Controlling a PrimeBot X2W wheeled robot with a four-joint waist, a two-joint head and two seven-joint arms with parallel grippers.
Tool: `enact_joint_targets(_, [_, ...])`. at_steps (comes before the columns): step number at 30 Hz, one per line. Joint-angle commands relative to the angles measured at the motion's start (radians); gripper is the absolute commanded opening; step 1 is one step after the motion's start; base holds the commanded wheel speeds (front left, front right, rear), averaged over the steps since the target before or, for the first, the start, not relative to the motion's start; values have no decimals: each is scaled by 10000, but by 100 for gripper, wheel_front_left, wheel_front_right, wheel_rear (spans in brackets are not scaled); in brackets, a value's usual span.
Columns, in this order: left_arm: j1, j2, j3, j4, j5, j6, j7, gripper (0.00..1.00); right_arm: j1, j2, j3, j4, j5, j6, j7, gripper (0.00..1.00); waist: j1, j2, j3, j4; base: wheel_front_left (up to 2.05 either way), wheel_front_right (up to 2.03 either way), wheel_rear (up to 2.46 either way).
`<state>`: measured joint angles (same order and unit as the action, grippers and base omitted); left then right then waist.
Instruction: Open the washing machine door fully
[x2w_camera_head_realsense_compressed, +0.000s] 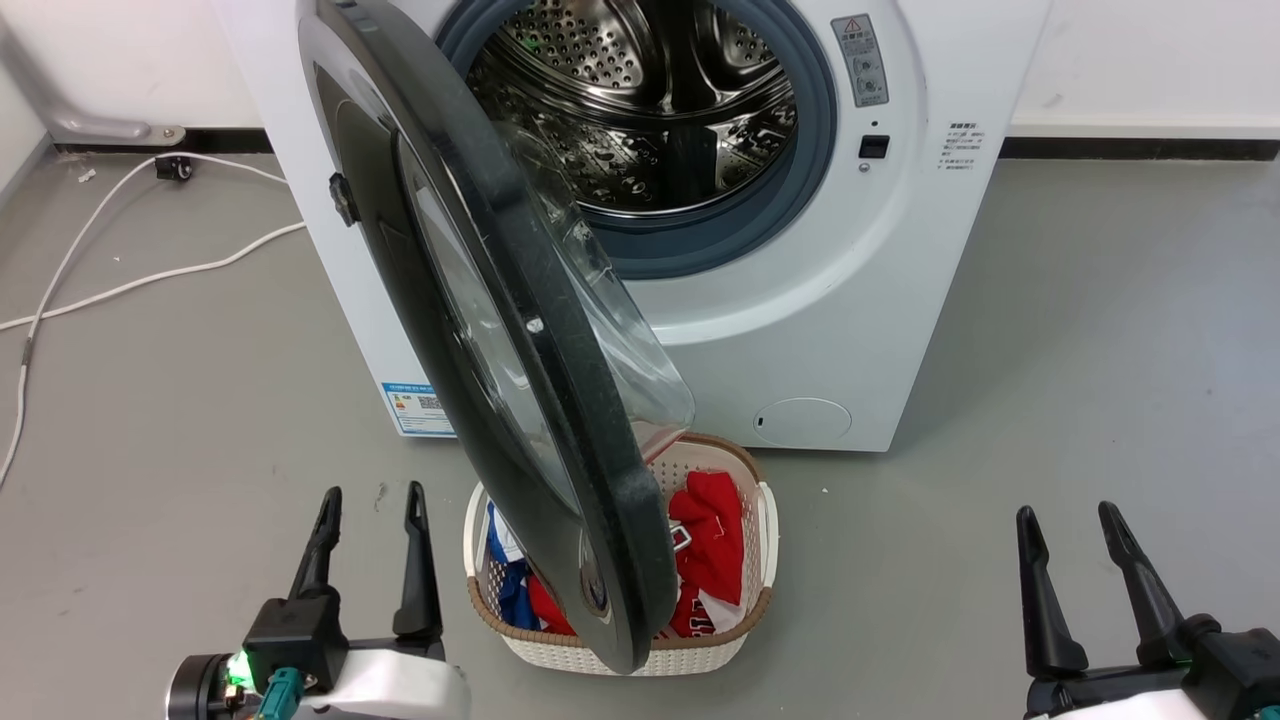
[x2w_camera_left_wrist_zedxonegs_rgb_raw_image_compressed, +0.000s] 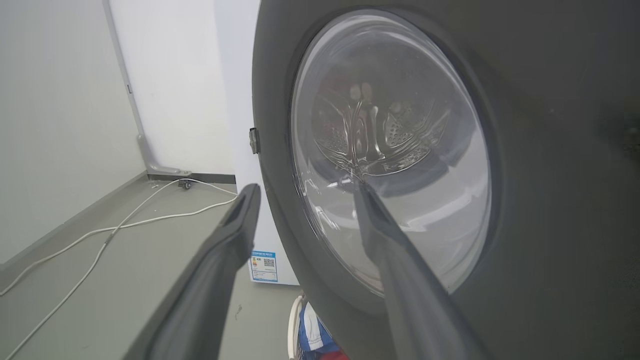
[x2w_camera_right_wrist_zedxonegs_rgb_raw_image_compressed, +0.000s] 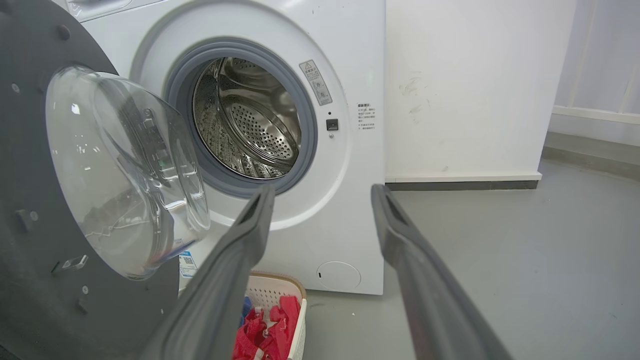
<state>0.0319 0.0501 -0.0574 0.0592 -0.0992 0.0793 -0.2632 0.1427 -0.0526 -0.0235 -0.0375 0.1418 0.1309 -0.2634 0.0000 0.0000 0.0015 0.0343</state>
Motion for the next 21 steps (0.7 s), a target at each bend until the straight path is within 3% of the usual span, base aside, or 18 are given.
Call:
enact_joint_targets(1, [-19, 0, 34, -46, 50, 34, -23, 0, -28, 42, -1, 7, 34, -2, -18, 100, 0, 0, -6, 2, 0, 0, 0])
enact_joint_targets(14, [-865, 191, 633, -1544, 735, -33, -25, 0, -50, 42, -66, -79, 107, -2, -18, 100, 0, 0, -2, 18, 0, 0, 0])
enact_joint_targets(21, [-1493, 241, 202, -3052, 1168, -125, -22, 0, -71, 41, -31, -81, 174, -2, -18, 100, 0, 0, 23, 12, 0, 0, 0])
